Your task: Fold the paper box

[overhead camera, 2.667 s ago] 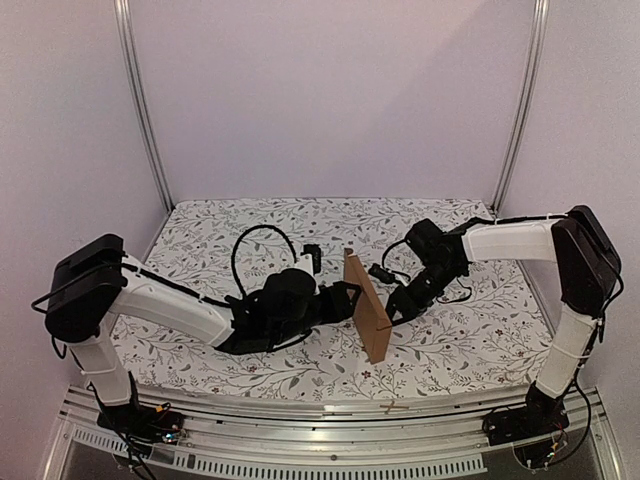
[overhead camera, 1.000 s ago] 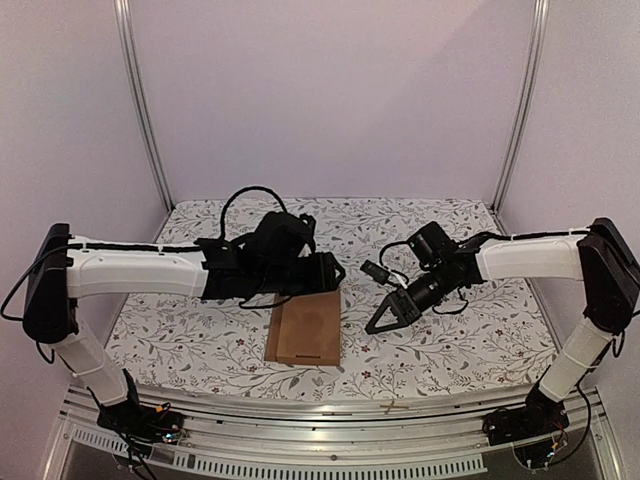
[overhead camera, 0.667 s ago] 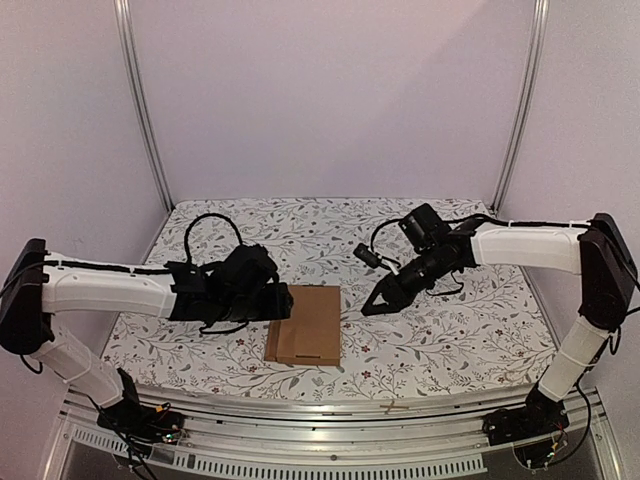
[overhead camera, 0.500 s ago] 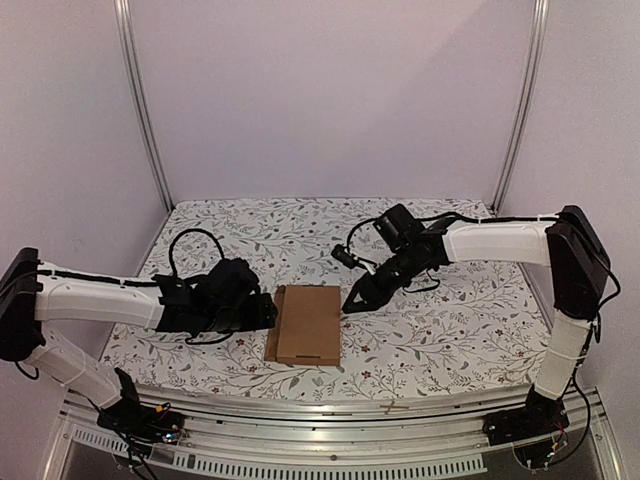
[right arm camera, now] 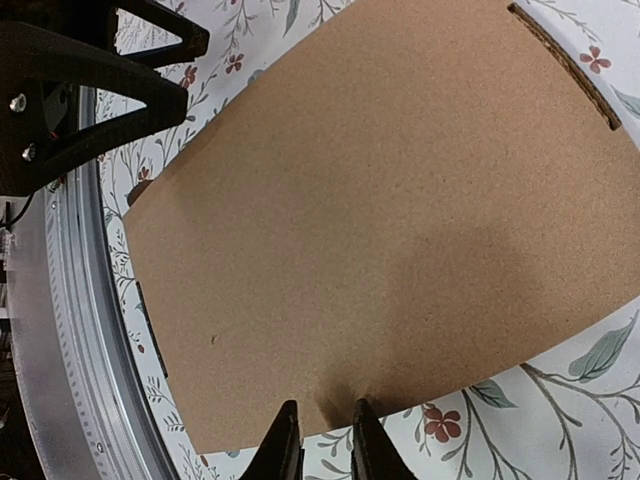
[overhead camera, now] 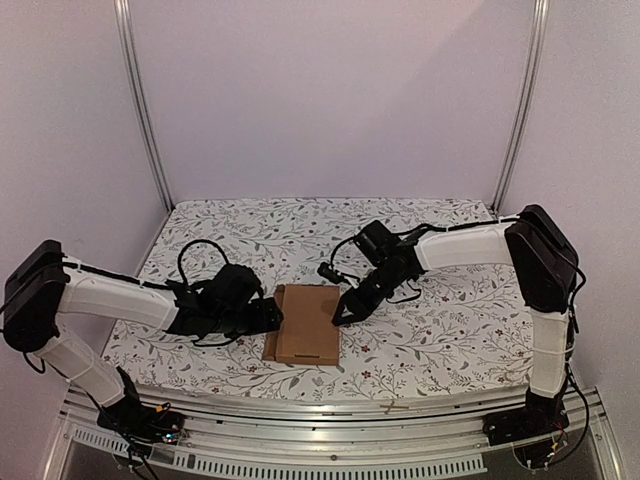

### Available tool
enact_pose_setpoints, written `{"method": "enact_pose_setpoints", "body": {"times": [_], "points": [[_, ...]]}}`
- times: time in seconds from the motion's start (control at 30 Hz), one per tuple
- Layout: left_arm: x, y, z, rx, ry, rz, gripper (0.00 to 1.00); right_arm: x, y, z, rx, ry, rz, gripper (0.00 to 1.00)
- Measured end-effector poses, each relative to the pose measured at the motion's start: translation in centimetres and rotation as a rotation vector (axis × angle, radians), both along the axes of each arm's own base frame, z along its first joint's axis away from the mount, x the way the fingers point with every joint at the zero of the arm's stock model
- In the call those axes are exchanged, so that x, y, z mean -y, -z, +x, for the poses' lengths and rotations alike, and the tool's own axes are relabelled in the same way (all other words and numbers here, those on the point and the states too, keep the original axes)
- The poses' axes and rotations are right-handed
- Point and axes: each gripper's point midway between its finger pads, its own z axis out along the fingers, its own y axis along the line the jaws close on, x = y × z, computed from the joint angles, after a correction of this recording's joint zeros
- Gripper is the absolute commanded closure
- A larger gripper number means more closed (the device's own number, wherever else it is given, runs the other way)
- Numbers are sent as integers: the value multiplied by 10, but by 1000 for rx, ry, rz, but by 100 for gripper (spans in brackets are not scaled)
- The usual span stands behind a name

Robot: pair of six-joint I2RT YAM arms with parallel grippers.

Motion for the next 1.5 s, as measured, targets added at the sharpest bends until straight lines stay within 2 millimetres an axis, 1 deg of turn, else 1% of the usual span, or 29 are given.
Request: {"method": "enact_pose_setpoints", "body": {"times": [0.17,0.27,0.37,0.43,0.5,0.67,0.77,0.93,1.03,1.1,1.17,1.2,1.3,1.4,1.5], "points": [[-2,-1,4,6,-15,-8,21,1,1,1,-1,13,-12,86],[-7,-1,4,5,-30,-12,21,2,3,4,-9,28,-32,87],[-15,2,1,5,-48,-23,21,3,4,4,-29,45,-40,88],[-17,7,0,2,-53,-36,21,5,5,5,-37,55,-45,88],[-15,11,-1,-6,-50,-50,21,6,5,4,-41,58,-49,88],[-2,17,4,-4,-31,-105,21,8,6,4,-49,63,-59,88],[4,16,7,6,-17,-155,21,11,7,4,-56,67,-64,88],[22,-3,15,45,25,-261,24,19,8,4,-76,80,-90,88],[41,-24,20,75,70,-342,27,24,10,4,-83,89,-112,87],[56,-41,23,98,112,-407,27,27,12,4,-85,93,-121,87],[70,-56,23,114,159,-464,28,29,16,2,-86,94,-137,87],[75,-59,21,117,178,-483,28,31,20,0,-88,95,-148,86],[82,-62,15,109,214,-507,27,36,29,-4,-108,99,-170,86],[89,-64,9,104,241,-507,27,39,32,-6,-128,101,-168,86],[99,-71,6,117,265,-488,27,38,32,-9,-150,98,-142,85]]}}
